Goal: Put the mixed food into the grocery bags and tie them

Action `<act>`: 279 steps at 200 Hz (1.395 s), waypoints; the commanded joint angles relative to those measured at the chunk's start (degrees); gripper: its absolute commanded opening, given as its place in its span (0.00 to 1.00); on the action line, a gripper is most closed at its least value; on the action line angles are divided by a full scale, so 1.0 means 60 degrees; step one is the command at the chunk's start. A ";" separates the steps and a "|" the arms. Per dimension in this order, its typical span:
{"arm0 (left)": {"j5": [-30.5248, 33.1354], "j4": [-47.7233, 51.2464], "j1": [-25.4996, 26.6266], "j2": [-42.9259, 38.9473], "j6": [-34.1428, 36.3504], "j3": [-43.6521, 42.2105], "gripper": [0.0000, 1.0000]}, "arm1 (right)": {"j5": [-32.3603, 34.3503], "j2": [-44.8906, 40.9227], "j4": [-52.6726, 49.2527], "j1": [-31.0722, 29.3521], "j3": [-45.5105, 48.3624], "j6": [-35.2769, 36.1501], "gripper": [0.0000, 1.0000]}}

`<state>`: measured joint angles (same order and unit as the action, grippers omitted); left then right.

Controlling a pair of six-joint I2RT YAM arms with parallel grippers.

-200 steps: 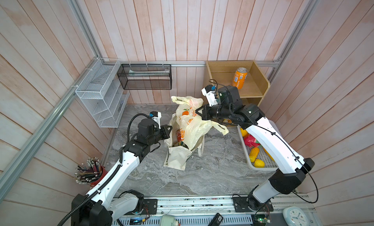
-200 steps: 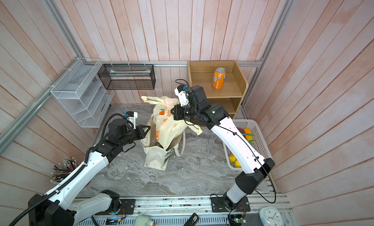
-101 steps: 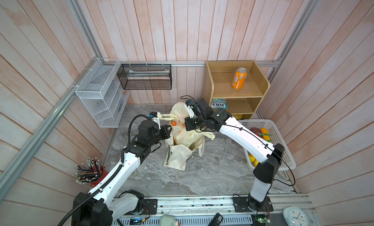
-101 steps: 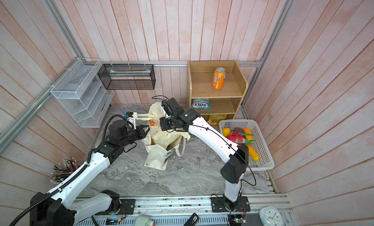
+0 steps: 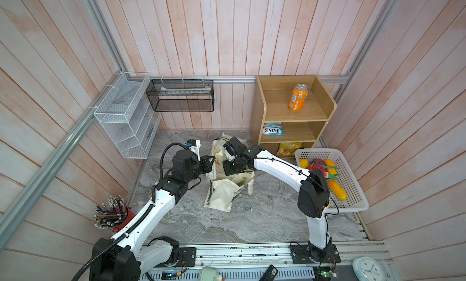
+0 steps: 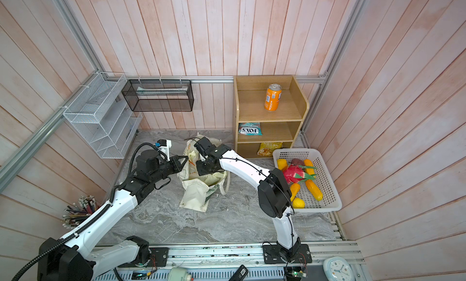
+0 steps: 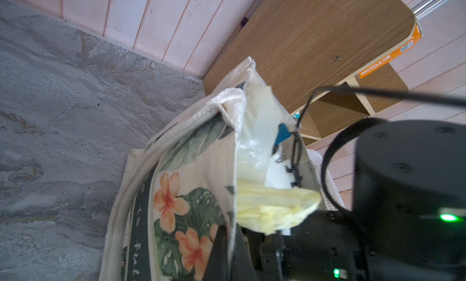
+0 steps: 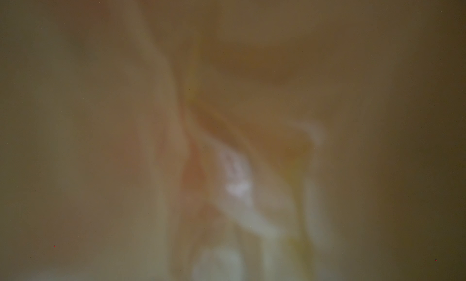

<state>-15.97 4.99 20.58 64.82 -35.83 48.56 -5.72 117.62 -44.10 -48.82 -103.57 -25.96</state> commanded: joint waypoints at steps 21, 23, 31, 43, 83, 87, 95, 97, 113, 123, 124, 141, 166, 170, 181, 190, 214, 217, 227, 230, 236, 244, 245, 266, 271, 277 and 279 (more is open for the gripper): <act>0.0032 -0.0817 0.0013 -0.0109 0.0069 -0.0051 0.00 | -0.0634 0.0914 0.0182 0.0034 0.0776 -0.0074 0.00; 0.0037 -0.0818 0.0013 -0.0102 0.0076 -0.0051 0.00 | -0.0685 0.0947 0.0185 0.0046 0.0781 -0.0063 0.00; 0.0045 -0.0822 0.0017 -0.0082 0.0084 -0.0043 0.00 | -0.0840 0.1092 0.0159 0.0040 0.0784 -0.0016 0.00; 0.0028 -0.0814 0.0021 -0.0037 0.0084 -0.0022 0.00 | -0.0997 0.1232 0.0125 0.0072 0.0736 0.0100 0.00; 0.0114 -0.0672 0.0024 -0.0036 0.0153 -0.0018 0.00 | -0.1310 0.0667 -0.0250 0.0124 -0.0128 0.0503 0.11; 0.0121 -0.0650 0.0025 -0.0036 0.0164 -0.0021 0.00 | -0.1316 0.0564 -0.0308 0.0128 -0.0258 0.0535 0.17; 0.0127 -0.0607 0.0008 -0.0058 0.0184 -0.0036 0.00 | -0.1406 0.0362 -0.0469 0.0129 -0.0538 0.0606 0.28; 0.0138 -0.0586 -0.0003 -0.0053 0.0193 -0.0036 0.00 | -0.1417 0.0307 -0.0508 0.0137 -0.0574 0.0627 0.30; 0.0198 -0.0511 -0.0005 -0.0066 0.0241 -0.0114 0.00 | -0.1490 -0.0145 -0.0667 0.0125 -0.0998 0.0720 0.47; 0.0236 -0.0499 -0.0009 -0.0067 0.0245 -0.0192 0.00 | -0.1504 -0.0404 -0.0758 0.0128 -0.1255 0.0783 0.53; 0.0233 -0.0497 -0.0013 -0.0081 0.0252 -0.0195 0.00 | -0.1499 -0.0417 -0.0762 0.0126 -0.1284 0.0782 0.53; 0.0291 -0.0452 -0.0025 -0.0068 0.0281 -0.0295 0.00 | -0.1469 -0.0793 -0.0895 0.0137 -0.1647 0.0872 0.59; 0.0348 -0.0358 -0.0038 -0.0068 0.0331 -0.0413 0.00 | -0.1479 -0.1252 -0.0800 0.0137 -0.1771 0.0932 0.63; 0.0362 -0.0327 -0.0059 -0.0066 0.0345 -0.0416 0.00 | -0.1453 -0.1297 -0.0859 0.0138 -0.1826 0.0946 0.63; 0.0430 -0.0288 -0.0064 -0.0094 0.0384 -0.0417 0.00 | -0.1343 -0.1429 -0.0966 0.0138 -0.2000 0.1059 0.63; 0.0464 -0.0254 -0.0072 -0.0120 0.0391 -0.0428 0.00 | -0.1168 -0.1600 -0.0956 0.0153 -0.1972 0.1058 0.63; 0.0519 -0.0175 -0.0083 -0.0139 0.0417 -0.0381 0.00 | -0.0134 -0.2260 -0.1161 0.0293 -0.1858 0.1208 0.63; 0.0517 -0.0164 -0.0076 -0.0139 0.0431 -0.0374 0.00 | 0.0002 -0.2386 -0.1198 0.0328 -0.1791 0.1215 0.63; 0.0535 -0.0117 -0.0075 -0.0124 0.0457 -0.0358 0.00 | 0.0467 -0.2860 -0.1166 0.0426 -0.1396 0.1214 0.63; 0.0524 -0.0115 -0.0077 -0.0131 0.0464 -0.0358 0.00 | 0.0617 -0.3018 -0.1122 0.0462 -0.1202 0.1187 0.63; 0.0543 -0.0100 -0.0075 -0.0139 0.0478 -0.0358 0.00 | 0.0891 -0.3408 -0.0968 0.0531 -0.0748 0.1130 0.63; 0.0546 -0.0086 -0.0077 -0.0152 0.0492 -0.0359 0.00 | 0.1151 -0.3955 -0.0588 0.0601 0.0021 0.1066 0.65; 0.0542 -0.0086 -0.0083 -0.0152 0.0493 -0.0351 0.00 | 0.1184 -0.4008 -0.0531 0.0619 0.0108 0.1048 0.65; 0.0543 -0.0038 -0.0075 -0.0142 0.0578 -0.0321 0.00 | 0.1027 -0.5142 0.0276 0.1155 0.2009 0.0671 0.70; 0.0545 -0.0012 -0.0084 -0.0139 0.0608 -0.0303 0.00 | 0.0987 -0.5335 0.0430 0.1251 0.2384 0.0587 0.70; 0.0555 0.0013 -0.0079 -0.0125 0.0632 -0.0286 0.00 | 0.0963 -0.5552 0.0622 0.1351 0.2832 0.0507 0.71; 0.0542 0.0016 -0.0080 -0.0124 0.0638 -0.0274 0.00 | 0.0944 -0.5621 0.0698 0.1393 0.2994 0.0478 0.71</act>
<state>-13.43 3.66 20.25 64.69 -33.78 47.11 -2.28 87.88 -44.73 -43.05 -93.91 -20.73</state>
